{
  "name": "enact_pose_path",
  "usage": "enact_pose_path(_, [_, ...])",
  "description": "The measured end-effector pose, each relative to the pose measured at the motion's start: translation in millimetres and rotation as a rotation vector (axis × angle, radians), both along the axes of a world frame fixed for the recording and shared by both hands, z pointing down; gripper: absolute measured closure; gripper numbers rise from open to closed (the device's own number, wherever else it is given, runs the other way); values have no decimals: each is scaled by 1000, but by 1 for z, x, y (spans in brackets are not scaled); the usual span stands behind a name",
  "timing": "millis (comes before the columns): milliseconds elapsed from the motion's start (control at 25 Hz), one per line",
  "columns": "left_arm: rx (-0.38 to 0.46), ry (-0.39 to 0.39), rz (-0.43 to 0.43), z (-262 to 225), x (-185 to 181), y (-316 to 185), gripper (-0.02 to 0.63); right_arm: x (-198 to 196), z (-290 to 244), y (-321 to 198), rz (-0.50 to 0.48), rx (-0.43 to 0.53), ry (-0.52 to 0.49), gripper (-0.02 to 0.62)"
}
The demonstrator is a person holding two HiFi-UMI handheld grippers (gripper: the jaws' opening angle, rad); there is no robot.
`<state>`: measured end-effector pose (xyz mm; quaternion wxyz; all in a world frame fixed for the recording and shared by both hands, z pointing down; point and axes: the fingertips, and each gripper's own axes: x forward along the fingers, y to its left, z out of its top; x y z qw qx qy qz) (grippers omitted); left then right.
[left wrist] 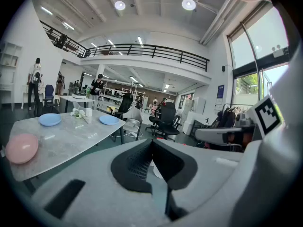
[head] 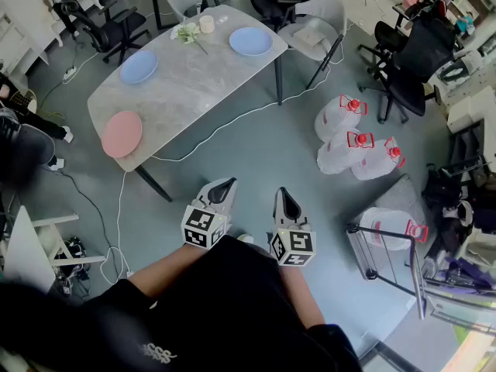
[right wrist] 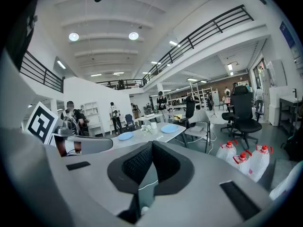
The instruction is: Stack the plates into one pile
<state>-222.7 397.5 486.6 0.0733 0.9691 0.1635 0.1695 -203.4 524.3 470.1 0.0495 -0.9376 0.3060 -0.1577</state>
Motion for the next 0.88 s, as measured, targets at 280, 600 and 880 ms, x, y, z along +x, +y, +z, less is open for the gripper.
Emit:
enact_pose_path(280, [8, 2, -29, 1, 5, 1, 589, 3, 1, 8, 1, 91, -12, 581])
enact_pose_path(600, [-59, -53, -16, 21, 60, 5, 589, 49, 27, 15, 24, 91, -79, 581])
enact_pose_path(880, [-63, -33, 62, 18, 150, 7, 589, 124, 24, 11, 64, 35, -76, 581])
